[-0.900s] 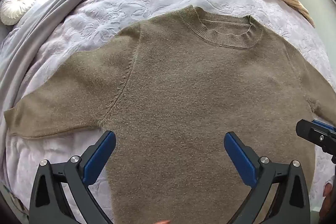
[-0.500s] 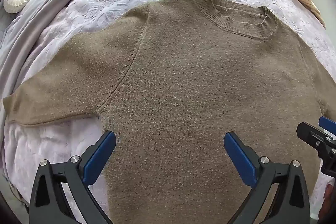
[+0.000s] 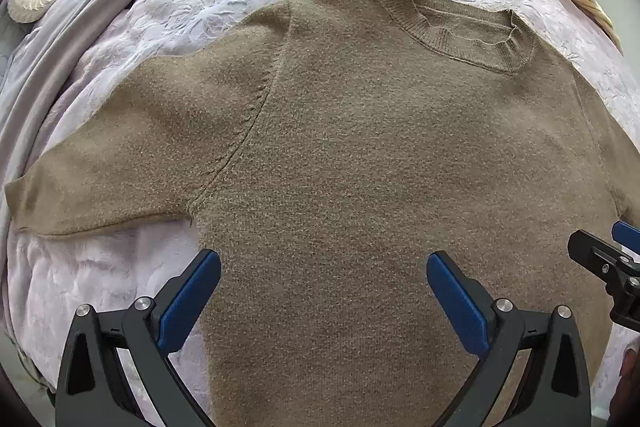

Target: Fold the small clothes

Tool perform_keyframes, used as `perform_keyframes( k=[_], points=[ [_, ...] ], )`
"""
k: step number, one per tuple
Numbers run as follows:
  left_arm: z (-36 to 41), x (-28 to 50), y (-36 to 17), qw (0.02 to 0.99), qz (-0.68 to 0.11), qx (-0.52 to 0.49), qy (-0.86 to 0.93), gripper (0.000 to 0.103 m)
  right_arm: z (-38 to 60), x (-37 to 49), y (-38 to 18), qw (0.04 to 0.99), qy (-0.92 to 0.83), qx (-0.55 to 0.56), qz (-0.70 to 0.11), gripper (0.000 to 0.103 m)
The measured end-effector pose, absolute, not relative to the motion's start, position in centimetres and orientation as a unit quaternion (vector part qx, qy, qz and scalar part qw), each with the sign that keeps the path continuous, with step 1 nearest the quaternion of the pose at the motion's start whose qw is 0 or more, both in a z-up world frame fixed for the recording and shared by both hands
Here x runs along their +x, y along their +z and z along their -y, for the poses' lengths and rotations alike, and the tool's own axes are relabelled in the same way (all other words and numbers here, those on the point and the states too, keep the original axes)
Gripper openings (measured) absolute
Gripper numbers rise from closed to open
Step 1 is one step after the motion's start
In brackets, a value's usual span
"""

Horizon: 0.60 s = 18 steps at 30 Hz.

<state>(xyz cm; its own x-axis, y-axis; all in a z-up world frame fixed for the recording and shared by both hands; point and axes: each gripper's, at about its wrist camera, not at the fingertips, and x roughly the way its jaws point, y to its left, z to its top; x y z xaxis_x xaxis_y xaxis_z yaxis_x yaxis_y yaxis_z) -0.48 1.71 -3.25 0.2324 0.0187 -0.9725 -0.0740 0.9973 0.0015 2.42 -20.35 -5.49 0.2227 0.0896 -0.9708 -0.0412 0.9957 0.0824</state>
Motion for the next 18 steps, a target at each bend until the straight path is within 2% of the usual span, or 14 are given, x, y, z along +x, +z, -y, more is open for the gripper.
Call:
perform_keyframes(
  k=[18],
  points=[
    [-2.07,0.28,-3.32,0.781,-0.622,-0.027,0.035,0.103,19.98,2.78,-5.47,0.781,0.042,0.013,-0.623,0.103]
  ],
)
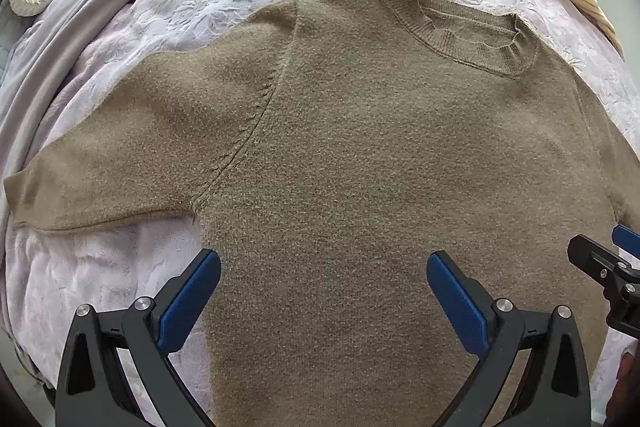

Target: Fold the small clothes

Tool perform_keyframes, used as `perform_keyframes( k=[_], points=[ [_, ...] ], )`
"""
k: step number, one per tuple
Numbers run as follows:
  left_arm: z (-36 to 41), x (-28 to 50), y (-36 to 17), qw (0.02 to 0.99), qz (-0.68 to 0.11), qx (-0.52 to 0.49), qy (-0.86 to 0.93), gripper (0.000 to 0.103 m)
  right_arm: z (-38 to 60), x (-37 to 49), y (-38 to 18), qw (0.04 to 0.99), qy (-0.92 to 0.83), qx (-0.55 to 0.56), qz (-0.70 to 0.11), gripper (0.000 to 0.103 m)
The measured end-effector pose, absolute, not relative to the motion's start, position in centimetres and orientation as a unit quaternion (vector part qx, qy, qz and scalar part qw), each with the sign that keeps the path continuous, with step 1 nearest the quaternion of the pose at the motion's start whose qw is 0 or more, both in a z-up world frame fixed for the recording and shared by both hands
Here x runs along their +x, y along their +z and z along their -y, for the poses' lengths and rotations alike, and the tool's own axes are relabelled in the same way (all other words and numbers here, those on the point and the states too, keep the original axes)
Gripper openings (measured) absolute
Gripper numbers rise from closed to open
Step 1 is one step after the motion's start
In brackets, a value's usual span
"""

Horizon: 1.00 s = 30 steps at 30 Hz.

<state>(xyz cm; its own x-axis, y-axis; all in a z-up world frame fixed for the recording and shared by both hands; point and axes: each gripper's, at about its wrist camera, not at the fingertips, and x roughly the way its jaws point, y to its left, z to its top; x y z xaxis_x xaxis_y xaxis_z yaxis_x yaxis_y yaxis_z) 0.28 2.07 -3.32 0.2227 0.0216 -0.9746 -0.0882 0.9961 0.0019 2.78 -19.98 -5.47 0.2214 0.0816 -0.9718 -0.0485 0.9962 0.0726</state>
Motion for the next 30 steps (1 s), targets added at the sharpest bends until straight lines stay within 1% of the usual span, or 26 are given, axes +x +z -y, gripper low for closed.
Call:
perform_keyframes(
  k=[30],
  points=[
    [-3.5,0.2,-3.5,0.785,-0.617,-0.020,0.053,0.103,20.2,2.6,-5.4,0.786,0.025,0.010,-0.618,0.103]
  ],
)
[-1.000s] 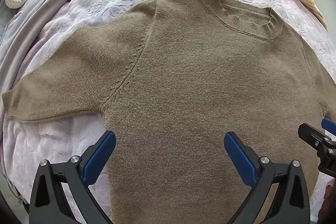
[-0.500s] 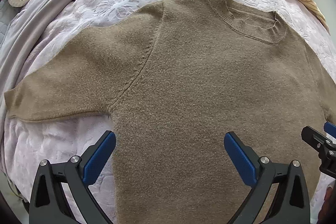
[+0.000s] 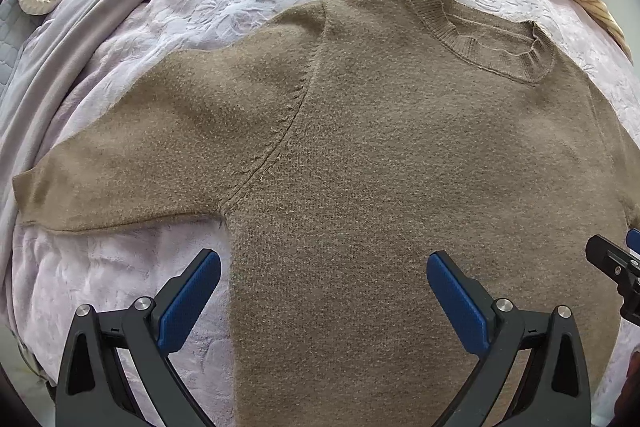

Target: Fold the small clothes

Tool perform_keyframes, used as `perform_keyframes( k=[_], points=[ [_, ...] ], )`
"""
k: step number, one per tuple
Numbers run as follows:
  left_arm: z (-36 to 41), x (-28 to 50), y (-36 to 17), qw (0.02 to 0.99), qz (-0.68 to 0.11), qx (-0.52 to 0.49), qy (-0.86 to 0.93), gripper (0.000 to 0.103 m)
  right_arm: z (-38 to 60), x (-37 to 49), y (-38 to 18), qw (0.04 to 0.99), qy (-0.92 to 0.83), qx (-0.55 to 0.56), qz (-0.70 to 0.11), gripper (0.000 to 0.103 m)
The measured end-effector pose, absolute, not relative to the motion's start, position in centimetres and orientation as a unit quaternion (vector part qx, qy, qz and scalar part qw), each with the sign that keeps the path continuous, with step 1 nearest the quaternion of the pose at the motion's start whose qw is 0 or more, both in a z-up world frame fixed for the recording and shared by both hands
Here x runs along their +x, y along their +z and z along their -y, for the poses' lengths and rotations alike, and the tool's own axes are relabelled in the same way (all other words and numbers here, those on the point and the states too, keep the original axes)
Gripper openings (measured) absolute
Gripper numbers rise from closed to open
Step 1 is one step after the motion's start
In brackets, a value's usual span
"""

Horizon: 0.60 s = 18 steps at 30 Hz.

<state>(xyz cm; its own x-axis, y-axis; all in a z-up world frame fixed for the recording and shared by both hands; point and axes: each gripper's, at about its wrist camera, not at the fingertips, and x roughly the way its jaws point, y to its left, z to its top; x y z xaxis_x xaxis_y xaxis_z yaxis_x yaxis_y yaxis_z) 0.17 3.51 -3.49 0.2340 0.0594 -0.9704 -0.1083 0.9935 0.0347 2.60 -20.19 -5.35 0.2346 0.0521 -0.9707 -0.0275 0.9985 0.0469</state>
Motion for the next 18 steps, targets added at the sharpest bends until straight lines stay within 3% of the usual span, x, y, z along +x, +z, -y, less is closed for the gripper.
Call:
perform_keyframes(
  k=[18],
  points=[
    [-4.15,-0.53,-3.56,0.784,-0.618,-0.021,0.054,0.103,20.06,2.91,-5.42,0.785,0.027,0.007,-0.619,0.103]
  ],
)
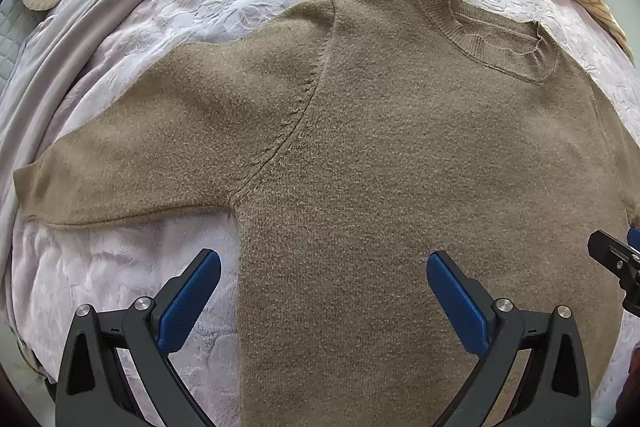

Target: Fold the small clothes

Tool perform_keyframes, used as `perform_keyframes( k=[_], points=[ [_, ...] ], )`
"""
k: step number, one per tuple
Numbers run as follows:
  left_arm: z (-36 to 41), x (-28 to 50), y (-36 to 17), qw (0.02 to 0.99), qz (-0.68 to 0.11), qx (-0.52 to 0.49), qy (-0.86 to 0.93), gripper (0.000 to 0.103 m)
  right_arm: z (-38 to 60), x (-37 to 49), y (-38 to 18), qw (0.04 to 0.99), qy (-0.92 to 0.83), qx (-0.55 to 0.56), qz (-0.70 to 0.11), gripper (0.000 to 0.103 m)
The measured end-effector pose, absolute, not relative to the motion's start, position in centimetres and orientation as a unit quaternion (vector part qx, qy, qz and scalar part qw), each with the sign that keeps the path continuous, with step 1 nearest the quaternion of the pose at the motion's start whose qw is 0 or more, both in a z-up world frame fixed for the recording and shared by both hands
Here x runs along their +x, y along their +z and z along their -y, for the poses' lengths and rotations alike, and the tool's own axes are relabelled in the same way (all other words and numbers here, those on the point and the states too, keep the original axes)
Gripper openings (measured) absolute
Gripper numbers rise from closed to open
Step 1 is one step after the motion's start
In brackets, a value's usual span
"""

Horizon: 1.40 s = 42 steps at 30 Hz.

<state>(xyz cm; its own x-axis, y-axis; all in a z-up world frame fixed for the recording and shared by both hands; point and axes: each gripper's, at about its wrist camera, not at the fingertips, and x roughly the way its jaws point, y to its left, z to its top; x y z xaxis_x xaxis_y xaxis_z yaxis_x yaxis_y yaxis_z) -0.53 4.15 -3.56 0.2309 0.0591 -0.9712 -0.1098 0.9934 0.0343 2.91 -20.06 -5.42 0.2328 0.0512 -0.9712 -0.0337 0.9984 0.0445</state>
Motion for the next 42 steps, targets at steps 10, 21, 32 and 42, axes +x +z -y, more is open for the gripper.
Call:
perform_keyframes(
  k=[10,21,32,42],
  points=[
    [-4.0,-0.6,-3.4,0.785,-0.617,-0.023,0.053,0.103,19.9,2.8,-5.3,0.786,0.028,0.006,-0.618,0.103],
    [-4.1,-0.5,-3.3,0.785,-0.617,-0.024,0.052,0.103,19.5,2.9,-5.2,0.785,0.028,0.004,-0.618,0.103],
    [-4.9,-0.8,-3.2,0.785,-0.617,-0.031,0.051,0.103,18.8,3.2,-5.0,0.786,0.028,0.000,-0.618,0.103],
    [-8.4,-1.6,-3.9,0.787,-0.610,-0.083,0.040,0.103,17.1,3.1,-4.6,0.788,0.040,-0.006,-0.615,0.103]
  ],
)
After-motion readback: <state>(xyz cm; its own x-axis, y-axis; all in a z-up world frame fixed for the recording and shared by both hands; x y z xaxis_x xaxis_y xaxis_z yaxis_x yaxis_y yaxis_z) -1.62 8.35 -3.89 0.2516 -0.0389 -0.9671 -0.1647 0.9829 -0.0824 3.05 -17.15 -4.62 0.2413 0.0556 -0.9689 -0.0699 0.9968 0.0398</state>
